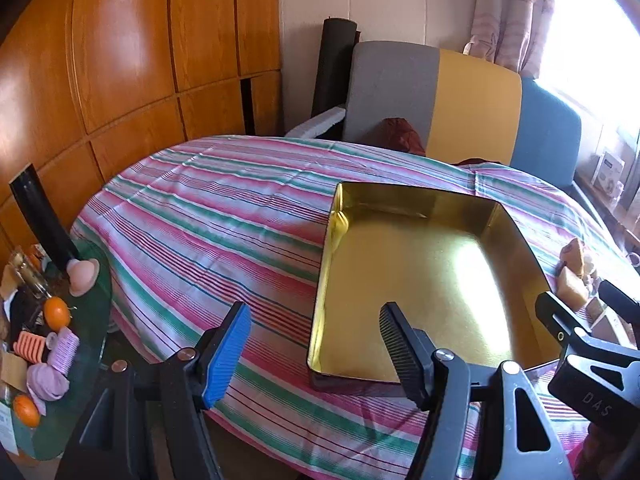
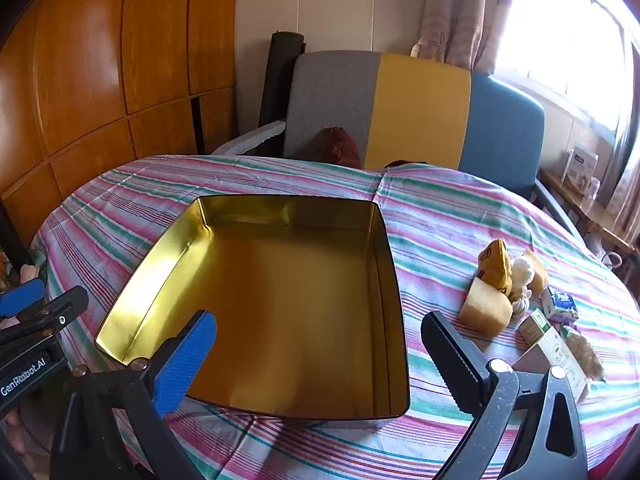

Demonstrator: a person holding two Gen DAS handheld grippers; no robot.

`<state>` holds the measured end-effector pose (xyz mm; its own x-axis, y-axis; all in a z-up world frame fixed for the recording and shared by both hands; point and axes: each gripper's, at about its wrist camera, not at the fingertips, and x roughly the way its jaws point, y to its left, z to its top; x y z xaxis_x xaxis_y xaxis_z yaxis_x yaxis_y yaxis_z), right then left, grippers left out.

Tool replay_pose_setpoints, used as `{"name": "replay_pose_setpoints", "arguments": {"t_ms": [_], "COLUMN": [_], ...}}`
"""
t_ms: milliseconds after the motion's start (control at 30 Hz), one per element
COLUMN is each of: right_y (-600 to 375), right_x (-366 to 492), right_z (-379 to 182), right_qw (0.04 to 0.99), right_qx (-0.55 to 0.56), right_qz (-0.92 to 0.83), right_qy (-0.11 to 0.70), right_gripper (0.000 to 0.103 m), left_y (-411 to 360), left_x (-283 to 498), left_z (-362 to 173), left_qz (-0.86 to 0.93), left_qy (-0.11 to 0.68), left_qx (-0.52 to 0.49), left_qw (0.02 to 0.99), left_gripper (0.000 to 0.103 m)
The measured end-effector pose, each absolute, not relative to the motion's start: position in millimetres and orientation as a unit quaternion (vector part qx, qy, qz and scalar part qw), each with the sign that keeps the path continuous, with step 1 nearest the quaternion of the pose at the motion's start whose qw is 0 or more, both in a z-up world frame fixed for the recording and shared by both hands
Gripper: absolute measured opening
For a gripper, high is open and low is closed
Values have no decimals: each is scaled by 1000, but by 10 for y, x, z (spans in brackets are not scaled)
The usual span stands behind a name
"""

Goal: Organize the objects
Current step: 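Move both tools from the gold tray toward the cluster of items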

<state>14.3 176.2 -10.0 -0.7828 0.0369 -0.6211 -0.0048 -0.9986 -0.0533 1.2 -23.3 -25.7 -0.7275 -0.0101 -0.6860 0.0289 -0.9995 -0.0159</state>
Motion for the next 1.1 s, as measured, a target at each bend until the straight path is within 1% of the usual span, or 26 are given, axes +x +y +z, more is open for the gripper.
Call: {"name": "replay_pose_setpoints", "arguments": {"t_ms": [233, 467, 767, 1100], "right_y": [1763, 1782, 1801, 1812], "right_x": [180, 197, 180, 172], "right_z": [-68, -73, -41, -26], "right_qw": [6, 7, 7, 7], "right_qx": [-321, -321, -320, -319], "right_qz": [947, 947, 947, 947], "right_qy": [-25, -25, -26, -26], "right_gripper": [103, 103, 103, 103], "left_y": [-194, -178, -208, -139], "left_x": [31, 14, -49, -64], "left_z": [-237, -236, -292, -300], "left_qz": [-929, -921, -908, -911], "left_qy": [16, 35, 60, 40], "left_qx": [369, 385, 411, 406], "left_qw": [-21, -52, -64, -63], "left_gripper": [68, 69, 69, 69]}}
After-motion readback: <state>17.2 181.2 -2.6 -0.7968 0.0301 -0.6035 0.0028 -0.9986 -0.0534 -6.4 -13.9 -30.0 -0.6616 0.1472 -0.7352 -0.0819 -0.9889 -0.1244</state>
